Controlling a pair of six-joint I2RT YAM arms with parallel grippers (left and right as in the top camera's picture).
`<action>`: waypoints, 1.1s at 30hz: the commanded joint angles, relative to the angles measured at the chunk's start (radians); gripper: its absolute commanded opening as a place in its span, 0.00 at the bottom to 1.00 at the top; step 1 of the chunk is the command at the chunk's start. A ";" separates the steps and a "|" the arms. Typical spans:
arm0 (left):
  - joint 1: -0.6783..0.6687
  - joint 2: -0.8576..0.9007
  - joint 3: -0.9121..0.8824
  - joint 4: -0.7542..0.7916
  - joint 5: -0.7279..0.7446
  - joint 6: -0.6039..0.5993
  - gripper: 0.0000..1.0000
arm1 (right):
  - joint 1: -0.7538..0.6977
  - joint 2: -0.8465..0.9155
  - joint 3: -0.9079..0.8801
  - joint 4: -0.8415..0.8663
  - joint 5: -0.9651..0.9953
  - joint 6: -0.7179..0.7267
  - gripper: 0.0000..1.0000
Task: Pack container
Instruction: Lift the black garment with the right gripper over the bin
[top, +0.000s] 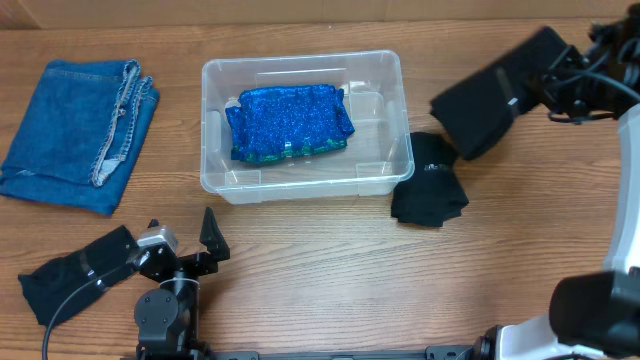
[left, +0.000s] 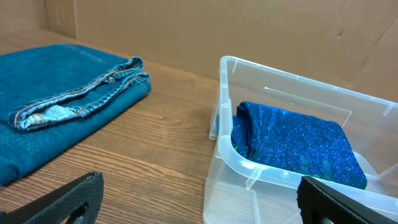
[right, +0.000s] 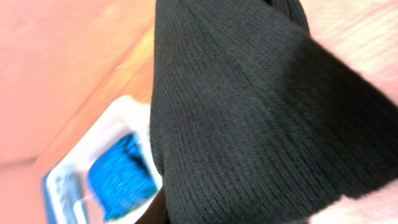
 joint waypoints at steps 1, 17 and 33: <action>0.006 -0.011 -0.003 0.003 -0.016 0.012 1.00 | 0.080 -0.097 0.040 0.031 -0.089 -0.032 0.04; 0.006 -0.011 -0.003 0.003 -0.016 0.012 1.00 | 0.479 -0.212 0.040 0.216 0.094 0.420 0.04; 0.006 -0.011 -0.003 0.003 -0.016 0.012 1.00 | 0.880 -0.054 0.039 0.187 0.463 0.872 0.04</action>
